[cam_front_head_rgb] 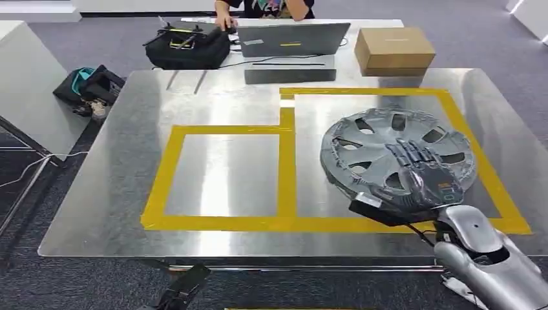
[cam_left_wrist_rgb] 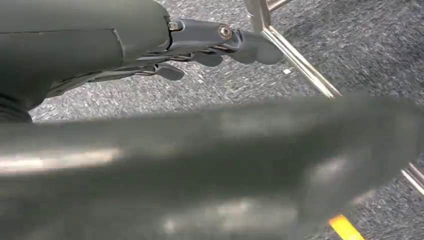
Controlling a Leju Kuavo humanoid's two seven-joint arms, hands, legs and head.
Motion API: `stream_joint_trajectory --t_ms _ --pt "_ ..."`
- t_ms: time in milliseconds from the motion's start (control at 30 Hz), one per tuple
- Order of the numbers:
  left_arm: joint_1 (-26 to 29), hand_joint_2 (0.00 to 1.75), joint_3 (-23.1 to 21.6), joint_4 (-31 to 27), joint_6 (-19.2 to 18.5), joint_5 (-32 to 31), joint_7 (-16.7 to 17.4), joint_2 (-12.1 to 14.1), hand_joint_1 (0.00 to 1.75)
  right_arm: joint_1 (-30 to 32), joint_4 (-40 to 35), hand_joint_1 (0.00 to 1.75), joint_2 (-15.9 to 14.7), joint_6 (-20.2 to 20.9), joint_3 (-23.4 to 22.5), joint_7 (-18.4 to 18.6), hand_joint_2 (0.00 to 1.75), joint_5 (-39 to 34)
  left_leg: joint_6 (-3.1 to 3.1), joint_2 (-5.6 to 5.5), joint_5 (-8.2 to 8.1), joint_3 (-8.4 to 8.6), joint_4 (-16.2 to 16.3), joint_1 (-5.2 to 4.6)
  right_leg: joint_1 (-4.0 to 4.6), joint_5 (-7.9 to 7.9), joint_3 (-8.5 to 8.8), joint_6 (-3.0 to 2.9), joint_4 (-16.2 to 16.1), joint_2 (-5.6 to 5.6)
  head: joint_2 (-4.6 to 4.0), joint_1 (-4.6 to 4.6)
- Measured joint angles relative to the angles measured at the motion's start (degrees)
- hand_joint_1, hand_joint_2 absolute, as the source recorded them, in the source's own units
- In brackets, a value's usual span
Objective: Take the parts from the cabinet and place them on the table.
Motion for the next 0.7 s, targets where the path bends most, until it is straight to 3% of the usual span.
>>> stream_joint_trajectory --t_ms 33,167,233,333,500,633,667,700 --pt "-0.01 0.0 0.07 0.0 0.0 0.0 0.09 0.0 0.0 0.26 -0.5 0.0 0.09 -0.75 -0.26 -0.83 0.0 0.0 0.0 0.0 0.0 0.0 0.0 -0.01 0.0 0.0 0.01 0.0 0.0 0.0 0.0 0.02" --pt "0.07 0.0 0.41 0.0 -0.59 0.02 1.53 0.02 0.0 2.32 -3.28 0.0 1.18 -8.6 -1.62 -5.23 0.0 0.5 0.0 0.0 0.01 0.01 0.0 -0.02 -0.01 0.02 0.02 0.01 -0.01 -0.01 0.0 0.0" --pt "0.24 0.0 0.79 0.0 -0.79 0.39 3.06 -0.11 0.0 4.74 -5.66 0.0 3.0 -16.91 -2.78 -7.85 0.0 0.9 0.0 -0.02 0.0 0.01 0.0 0.0 0.0 0.01 0.04 0.0 -0.02 -0.03 0.0 0.07" --pt "0.66 0.0 1.53 0.0 -1.09 1.07 4.48 -0.31 0.0 8.42 -9.1 0.0 6.29 -24.4 -3.78 -11.99 0.0 -3.5 0.0 -0.02 -0.01 0.0 0.0 0.0 0.0 0.0 0.0 -0.01 -0.01 -0.01 0.02 -0.02" --pt "1.59 0.0 3.39 0.0 -1.57 1.84 6.05 -0.09 0.0 13.29 -16.58 0.0 11.43 -27.8 -6.57 -23.37 0.0 -24.13 0.28 -0.02 -0.28 -0.07 0.23 -0.19 -0.24 -0.03 0.02 0.09 -0.14 0.0 0.0 0.0" --pt "1.94 0.0 4.22 0.02 -1.64 1.9 6.25 0.26 0.0 15.12 -20.22 0.0 13.44 -27.69 -8.39 -27.02 0.0 -29.58 1.08 0.02 0.3 -0.07 -0.01 -0.39 -0.47 0.54 0.2 0.92 -0.53 0.08 0.0 -0.07" --pt "1.9 0.0 4.31 0.0 -1.64 1.92 6.25 0.2 0.0 15.41 -20.74 0.0 13.55 -27.54 -8.68 -27.81 0.0 -31.24 1.34 0.13 0.96 0.23 -0.85 0.29 -0.41 -0.06 -0.39 1.04 -0.31 0.03 0.0 -0.04" --pt "1.88 0.0 4.48 0.0 -1.6 1.99 6.27 0.22 0.0 15.65 -21.24 0.0 13.75 -27.06 -9.22 -29.07 0.0 -33.67 1.39 0.19 1.11 0.2 -0.94 0.29 -0.2 -2.02 -1.11 1.1 1.66 -0.13 0.0 0.18"
